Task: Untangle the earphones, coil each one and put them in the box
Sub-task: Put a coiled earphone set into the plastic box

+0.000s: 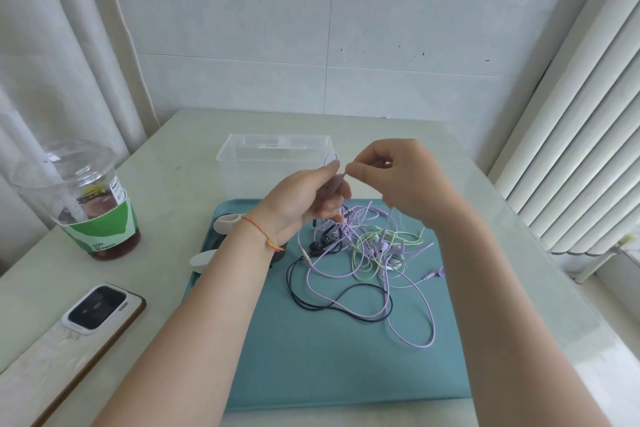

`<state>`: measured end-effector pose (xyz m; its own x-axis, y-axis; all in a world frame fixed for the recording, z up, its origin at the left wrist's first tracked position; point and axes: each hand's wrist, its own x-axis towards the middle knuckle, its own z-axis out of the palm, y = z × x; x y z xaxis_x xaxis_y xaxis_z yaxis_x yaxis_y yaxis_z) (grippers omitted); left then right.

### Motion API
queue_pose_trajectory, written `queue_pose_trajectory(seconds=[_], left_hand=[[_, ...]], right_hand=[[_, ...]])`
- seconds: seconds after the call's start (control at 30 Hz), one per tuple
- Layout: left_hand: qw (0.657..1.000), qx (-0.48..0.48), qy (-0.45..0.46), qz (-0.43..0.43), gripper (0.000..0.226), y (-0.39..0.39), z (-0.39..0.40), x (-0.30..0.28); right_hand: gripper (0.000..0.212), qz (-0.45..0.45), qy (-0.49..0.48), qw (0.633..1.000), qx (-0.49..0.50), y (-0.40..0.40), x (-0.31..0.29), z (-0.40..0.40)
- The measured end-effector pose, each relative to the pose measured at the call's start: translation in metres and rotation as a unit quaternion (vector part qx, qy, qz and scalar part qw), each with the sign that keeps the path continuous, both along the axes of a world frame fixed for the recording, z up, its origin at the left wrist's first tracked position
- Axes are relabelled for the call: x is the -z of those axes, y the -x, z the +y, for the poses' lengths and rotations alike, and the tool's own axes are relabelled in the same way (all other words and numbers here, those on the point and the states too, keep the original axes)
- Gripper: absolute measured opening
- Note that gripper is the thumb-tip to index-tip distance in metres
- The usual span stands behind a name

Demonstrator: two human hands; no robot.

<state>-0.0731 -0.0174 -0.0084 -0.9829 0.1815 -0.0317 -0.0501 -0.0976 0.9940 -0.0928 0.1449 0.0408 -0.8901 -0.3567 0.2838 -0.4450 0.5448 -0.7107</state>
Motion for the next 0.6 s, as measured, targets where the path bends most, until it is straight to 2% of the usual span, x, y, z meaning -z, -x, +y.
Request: queue_pose_trajectory(seconds=[0.1,0.2,0.3,0.37,0.47,0.6], left_hand=[[0.991,0.096,-0.090,-0.031,0.042,-0.005,0.000,-0.008],[0.956,0.154,-0.247,-0.034,0.035,-0.006,0.000,-0.011],[0.914,0.135,-0.381,-0.034,0.030,-0.004,0.004,-0.014],[0.893,0.076,-0.444,-0.026,0.030,-0.003,0.006,-0.016],[0.892,-0.023,-0.452,0.006,0.031,-0.003,0.006,-0.016],[0.908,-0.103,-0.405,0.038,0.027,0.001,0.000,-0.011]], right_hand=[[0.018,0.021,0.071,0.997,0.011,0.003,0.002,-0.001],[0.020,0.007,0.103,0.995,0.009,0.006,0.004,-0.001],[0.026,-0.038,0.052,0.998,-0.025,0.007,0.011,-0.004],[0.029,-0.075,-0.009,0.996,-0.055,0.005,0.016,-0.004],[0.025,-0.155,-0.075,0.979,-0.107,0.002,0.020,-0.006],[0.024,-0.162,-0.120,0.975,-0.089,0.003,0.018,-0.007]])
